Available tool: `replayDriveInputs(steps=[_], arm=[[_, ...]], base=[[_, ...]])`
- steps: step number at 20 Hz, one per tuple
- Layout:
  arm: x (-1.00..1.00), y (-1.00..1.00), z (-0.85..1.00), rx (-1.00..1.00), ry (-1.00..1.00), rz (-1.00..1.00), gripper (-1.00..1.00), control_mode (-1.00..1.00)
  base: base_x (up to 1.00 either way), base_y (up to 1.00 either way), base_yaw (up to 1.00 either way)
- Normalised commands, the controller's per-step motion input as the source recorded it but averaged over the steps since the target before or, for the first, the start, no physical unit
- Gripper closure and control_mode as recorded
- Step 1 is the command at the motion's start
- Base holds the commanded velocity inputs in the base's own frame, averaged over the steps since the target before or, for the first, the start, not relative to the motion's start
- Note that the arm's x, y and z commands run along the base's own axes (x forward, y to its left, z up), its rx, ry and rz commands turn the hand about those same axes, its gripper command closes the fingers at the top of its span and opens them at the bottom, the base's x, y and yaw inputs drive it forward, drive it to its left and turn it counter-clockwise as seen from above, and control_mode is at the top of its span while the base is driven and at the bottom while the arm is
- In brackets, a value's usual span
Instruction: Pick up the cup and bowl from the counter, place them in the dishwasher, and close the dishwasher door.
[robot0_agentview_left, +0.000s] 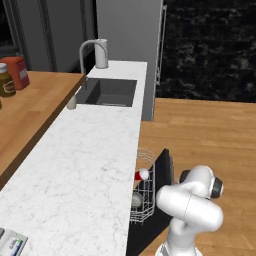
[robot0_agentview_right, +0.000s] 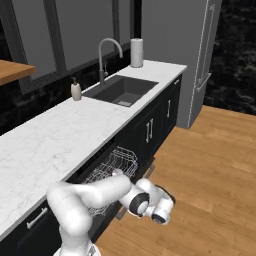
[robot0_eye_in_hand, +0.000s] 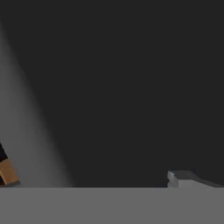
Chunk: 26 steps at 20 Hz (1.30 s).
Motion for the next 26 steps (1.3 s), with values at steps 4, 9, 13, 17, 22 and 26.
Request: replayDriveInputs(steps=[4, 9, 13, 17, 22, 26], arm=[[0.00, 1.00, -0.20, 0.18, 0.07, 0.09, -1.00, -1.00], [0.00, 1.00, -0.31, 0.18, 0.16, 0.10, -1.00, -1.00], [-0.28, 1.00, -0.17, 0.02, 0.00, -0.05, -1.00, -1.00], [-0.16, 1.00, 0.00, -0.08, 0.00, -0.16, -1.00, -1.00], [0.00, 1.00, -0.02, -0.12, 0.01, -0.16, -1.00, -1.00], [0.00, 1.00, -0.21, -0.14, 0.01, -0.14, -1.00, -1.00]], base=[[0.00, 0.00, 0.00], [0.00, 0.00, 0.00], [0.00, 0.00, 0.00], [0.00, 0.00, 0.00], [0.00, 0.00, 0.00], [0.00, 0.00, 0.00]])
